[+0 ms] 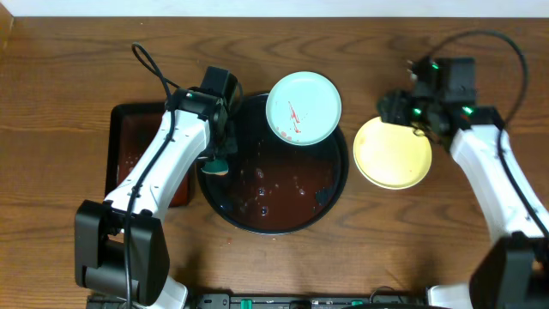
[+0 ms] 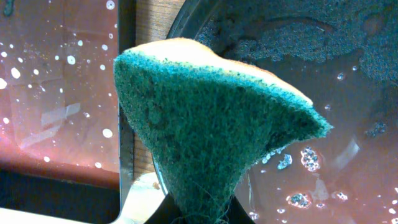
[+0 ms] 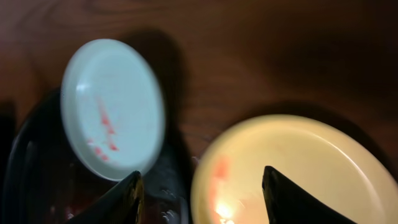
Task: Clean dirty plates on tray and stack at the side
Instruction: 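Move the right gripper back to the light green plate on the tray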
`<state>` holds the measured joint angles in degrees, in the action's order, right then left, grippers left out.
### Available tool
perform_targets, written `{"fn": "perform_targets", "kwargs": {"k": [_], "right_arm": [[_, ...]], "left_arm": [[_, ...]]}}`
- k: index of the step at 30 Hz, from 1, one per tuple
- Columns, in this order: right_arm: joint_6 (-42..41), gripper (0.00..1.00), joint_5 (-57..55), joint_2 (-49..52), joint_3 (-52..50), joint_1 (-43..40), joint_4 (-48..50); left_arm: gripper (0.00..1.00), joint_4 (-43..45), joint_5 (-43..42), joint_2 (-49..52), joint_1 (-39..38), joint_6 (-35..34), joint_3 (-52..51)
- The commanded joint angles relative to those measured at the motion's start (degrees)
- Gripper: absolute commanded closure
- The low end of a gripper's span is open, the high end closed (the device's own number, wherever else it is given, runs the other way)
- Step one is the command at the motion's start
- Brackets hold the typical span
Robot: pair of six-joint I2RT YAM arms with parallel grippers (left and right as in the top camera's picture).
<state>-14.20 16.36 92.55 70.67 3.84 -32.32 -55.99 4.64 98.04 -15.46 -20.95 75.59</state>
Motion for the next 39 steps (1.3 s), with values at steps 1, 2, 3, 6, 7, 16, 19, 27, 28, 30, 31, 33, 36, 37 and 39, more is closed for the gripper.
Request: {"fn": "perform_targets", "kwargs": {"k": [1,2,3,6,7,16,19,27,28,30,31,33,36,37,39], "right_arm": [[4.2,0.40,-0.6,7.2,7.7,3.9,-1.6],[4.9,0.40,-1.7,9.6,10.4,4.8,-2.6],[5.4,0.39,-2.5,12.0,13.0,5.5,-3.5],[6.6,0.39,-2.8,18.5,19.2,6.8,-4.8],[6.9,0.39,-2.4,20.6,20.8,7.2,-4.8],[9.0,0.40,0.9,31.5,23.9,9.5,-2.4],[9.1,0.50,1.3,33.2,23.9,10.0,-2.3],[7.3,0.99,1.1,32.2,24.3,10.1,-1.8],[7.2,0.99,1.0,32.0,24.3,10.1,-1.9],[6.9,0.99,1.0,31.5,24.3,10.1,-2.7],[6.4,0.99,1.0,31.1,24.3,10.1,-3.4],[4.4,0.99,1.1,30.3,24.3,10.4,-5.5],[1.1,0.99,1.2,28.5,24.3,11.3,-10.0],[-0.5,0.99,1.2,27.9,24.3,11.7,-11.9],[-3.8,0.99,1.0,27.3,24.3,12.7,-15.8]], "left_arm": [[0.92,-0.1,0.3,0.6,0.3,0.5,0.6],[0.93,-0.1,0.3,0.6,0.3,0.5,0.6],[0.93,-0.1,0.3,0.6,0.3,0.5,0.6],[0.93,-0.1,0.3,0.6,0.3,0.5,0.6],[0.93,-0.1,0.3,0.6,0.3,0.5,0.6],[0.92,-0.1,0.3,0.6,0.3,0.5,0.6],[0.92,-0.1,0.3,0.6,0.3,0.5,0.6],[0.93,-0.2,0.3,0.6,0.3,0.5,0.6],[0.93,-0.2,0.3,0.6,0.3,0.5,0.6],[0.93,-0.2,0.3,0.6,0.3,0.5,0.6],[0.92,-0.2,0.3,0.6,0.3,0.5,0.6],[0.93,-0.2,0.3,0.6,0.3,0.5,0.6],[0.93,-0.2,0.3,0.6,0.3,0.5,0.6],[0.93,-0.2,0.3,0.6,0.3,0.5,0.6],[0.92,-0.2,0.3,0.6,0.3,0.5,0.6]]}}
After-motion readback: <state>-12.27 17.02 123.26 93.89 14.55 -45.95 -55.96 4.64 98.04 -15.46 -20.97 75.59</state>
